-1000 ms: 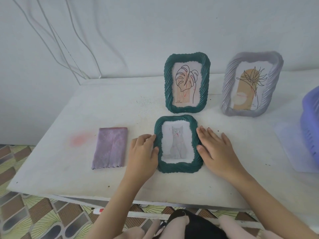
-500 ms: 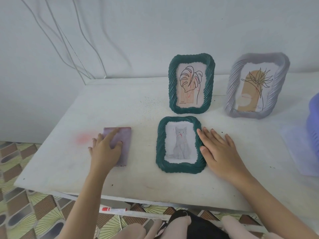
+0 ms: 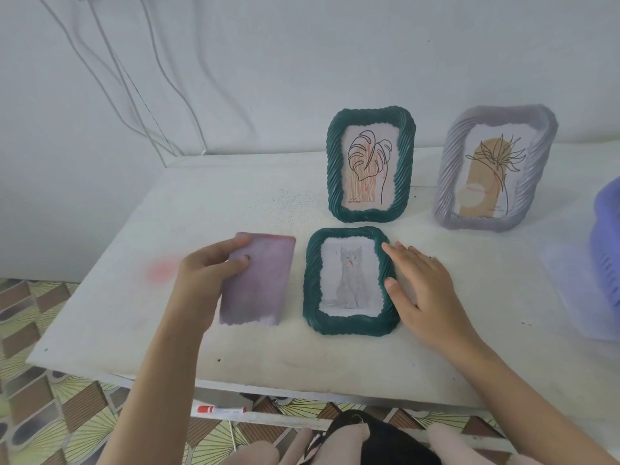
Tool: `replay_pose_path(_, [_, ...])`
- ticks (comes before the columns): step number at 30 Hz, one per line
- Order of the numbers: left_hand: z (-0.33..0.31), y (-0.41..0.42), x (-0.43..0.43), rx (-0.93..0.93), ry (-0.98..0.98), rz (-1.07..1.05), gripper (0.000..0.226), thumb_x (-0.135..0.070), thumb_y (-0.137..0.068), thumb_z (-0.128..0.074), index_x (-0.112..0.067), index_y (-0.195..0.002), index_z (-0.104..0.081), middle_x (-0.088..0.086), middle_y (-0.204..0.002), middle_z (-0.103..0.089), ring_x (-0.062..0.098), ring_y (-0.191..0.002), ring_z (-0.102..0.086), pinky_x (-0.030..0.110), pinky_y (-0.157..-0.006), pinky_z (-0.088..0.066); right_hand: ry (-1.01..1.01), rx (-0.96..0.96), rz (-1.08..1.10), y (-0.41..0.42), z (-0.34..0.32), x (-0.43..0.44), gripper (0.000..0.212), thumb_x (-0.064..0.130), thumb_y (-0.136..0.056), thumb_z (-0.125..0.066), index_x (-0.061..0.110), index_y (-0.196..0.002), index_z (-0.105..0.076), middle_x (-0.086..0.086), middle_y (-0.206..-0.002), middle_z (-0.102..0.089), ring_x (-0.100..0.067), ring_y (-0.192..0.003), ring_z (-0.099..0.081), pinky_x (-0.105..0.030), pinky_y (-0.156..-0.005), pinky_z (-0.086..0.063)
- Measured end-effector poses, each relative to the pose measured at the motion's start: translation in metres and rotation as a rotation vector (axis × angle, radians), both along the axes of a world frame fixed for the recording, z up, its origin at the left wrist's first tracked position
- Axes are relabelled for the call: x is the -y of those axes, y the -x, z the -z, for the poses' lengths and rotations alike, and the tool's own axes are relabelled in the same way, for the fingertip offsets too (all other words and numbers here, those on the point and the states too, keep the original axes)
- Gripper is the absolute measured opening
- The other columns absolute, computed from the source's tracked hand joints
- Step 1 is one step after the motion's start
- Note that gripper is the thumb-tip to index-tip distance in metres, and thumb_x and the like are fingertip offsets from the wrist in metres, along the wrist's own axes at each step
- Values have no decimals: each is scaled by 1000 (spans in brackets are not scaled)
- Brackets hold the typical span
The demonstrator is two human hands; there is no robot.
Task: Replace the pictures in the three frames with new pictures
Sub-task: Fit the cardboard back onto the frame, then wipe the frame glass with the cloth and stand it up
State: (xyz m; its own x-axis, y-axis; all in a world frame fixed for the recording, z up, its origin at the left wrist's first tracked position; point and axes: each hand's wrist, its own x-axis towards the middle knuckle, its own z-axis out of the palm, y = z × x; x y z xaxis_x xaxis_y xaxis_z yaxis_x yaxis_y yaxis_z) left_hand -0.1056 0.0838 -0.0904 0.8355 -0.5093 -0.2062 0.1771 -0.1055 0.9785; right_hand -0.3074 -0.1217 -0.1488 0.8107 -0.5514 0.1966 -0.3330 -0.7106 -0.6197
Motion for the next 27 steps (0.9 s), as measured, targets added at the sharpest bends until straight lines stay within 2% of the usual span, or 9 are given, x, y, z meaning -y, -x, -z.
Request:
replay_pose_path(3, [-11, 12, 15, -39, 131, 82, 29, 3, -79, -62, -11, -103, -67, 2, -96, -73, 18, -89, -69, 25, -68, -57, -268, 188, -95, -9, -19, -19, 43, 35, -92, -45, 42, -133, -35, 23, -135, -43, 5, -124, -40, -19, -106, -32])
replay_pose_path(5, [-12, 22, 28, -72, 205, 122, 34, 2, -69, -67, -10, -101, -69, 5, -98, -73, 20, -90, -69, 28, -74, -57, -536, 258, -154, -18, -33, -32, 45, 34, -91, -51, 43, -132, -35, 18, -130, -49, 7, -111, -51, -12, -94, -41])
replay_pose_path(9, [-4, 38, 48, -83, 228, 195, 34, -6, -66, -65, -11, -100, -68, 4, -94, -73, 18, -85, -68, 27, -72, -56, -905, 425, -136, -34, -43, -43, 61, 17, -83, -63, 40, -131, -32, 7, -114, -62, -3, -94, -66, -23, -72, -54])
replay_pose_path(11, [2, 42, 52, -21, 179, 225, 37, -8, -68, -66, -16, -104, -66, 3, -96, -73, 17, -87, -68, 25, -73, -55, -840, 427, -64, -39, -41, -39, 61, 5, -84, -63, 39, -127, -37, -2, -112, -63, -10, -93, -67, -28, -72, -56])
replay_pose_path(14, [18, 41, 50, 217, 3, 253, 44, -8, -76, -71, -34, -110, -60, -13, -114, -64, 6, -106, -60, 19, -85, -50, -626, 285, -15, -37, -34, -24, 55, 6, -84, -60, 41, -121, -41, 0, -111, -63, -13, -97, -63, -33, -81, -55])
replay_pose_path(17, [35, 39, 40, 471, -241, 372, 59, -26, -76, -75, -45, -122, -46, -27, -131, -46, -11, -122, -39, 9, -98, -30, -371, 68, 41, -33, -28, -15, 58, 10, -84, -55, 35, -130, -31, -2, -97, -63, -13, -82, -61, -24, -69, -48])
replay_pose_path(21, [58, 40, 28, 694, -475, 579, 88, -69, -66, -61, -37, -141, -27, -22, -148, -17, -1, -139, -9, 25, -114, -4, 184, -121, 124, -31, -16, -10, 59, 13, -84, -50, 16, -140, -33, -14, -138, -43, -33, -120, -45, -38, -99, -37])
replay_pose_path(24, [69, 42, 26, 883, -583, 625, 100, -90, -61, -29, -37, -144, -9, -17, -152, -3, 3, -142, 1, 26, -115, 7, 244, -194, 21, -32, -11, -18, 56, 36, -87, -29, 22, -141, -33, -15, -150, -28, -35, -135, -31, -47, -108, -27])
replay_pose_path(27, [74, 42, 25, 971, -634, 629, 92, -89, -64, -20, -41, -139, 4, -15, -152, 2, 2, -142, 5, 25, -114, 10, 278, -384, -91, -33, -1, -23, 74, 59, -77, -9, 33, -145, -20, -8, -157, -4, -32, -144, -4, -47, -115, -6])
